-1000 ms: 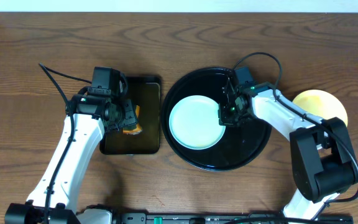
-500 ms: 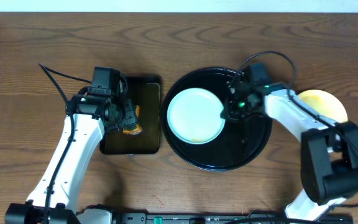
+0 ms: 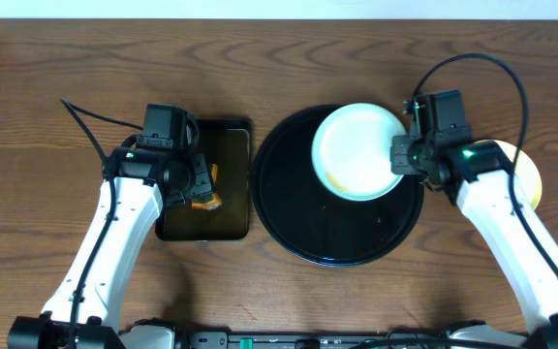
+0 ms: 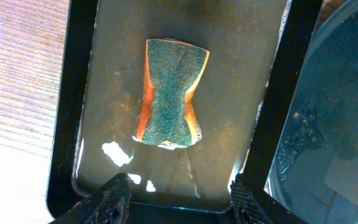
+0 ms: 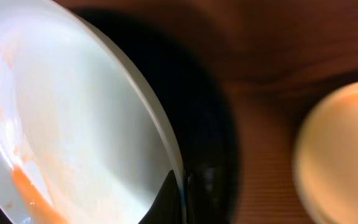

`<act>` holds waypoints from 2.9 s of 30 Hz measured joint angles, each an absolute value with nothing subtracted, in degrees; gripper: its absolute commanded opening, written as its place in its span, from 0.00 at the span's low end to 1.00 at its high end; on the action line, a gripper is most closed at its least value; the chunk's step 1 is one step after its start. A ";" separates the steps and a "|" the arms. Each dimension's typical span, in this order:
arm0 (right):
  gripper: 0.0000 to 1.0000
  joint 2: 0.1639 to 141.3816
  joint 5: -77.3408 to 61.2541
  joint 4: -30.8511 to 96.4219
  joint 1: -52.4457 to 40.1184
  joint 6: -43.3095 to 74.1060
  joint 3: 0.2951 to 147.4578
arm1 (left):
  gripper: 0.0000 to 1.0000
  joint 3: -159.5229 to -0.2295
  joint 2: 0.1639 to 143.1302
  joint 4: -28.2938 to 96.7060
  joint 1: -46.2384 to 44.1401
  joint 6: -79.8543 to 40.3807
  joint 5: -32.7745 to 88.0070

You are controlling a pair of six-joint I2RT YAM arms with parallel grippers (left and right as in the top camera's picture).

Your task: Clean dirty plates on tray and stack at the side

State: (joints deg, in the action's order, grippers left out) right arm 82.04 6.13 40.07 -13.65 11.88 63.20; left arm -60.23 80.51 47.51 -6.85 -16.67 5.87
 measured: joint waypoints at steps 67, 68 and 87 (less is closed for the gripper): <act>0.01 79.85 18.28 46.65 21.02 22.74 63.13 | 0.55 -60.23 80.51 46.92 -6.85 -16.67 5.87; 0.01 80.14 17.69 46.44 22.61 22.85 63.13 | 0.55 -60.20 80.51 46.94 -6.85 -16.67 5.87; 0.70 86.26 -5.91 46.94 24.64 14.33 63.13 | 0.66 -60.20 80.51 45.93 -6.85 -15.00 5.87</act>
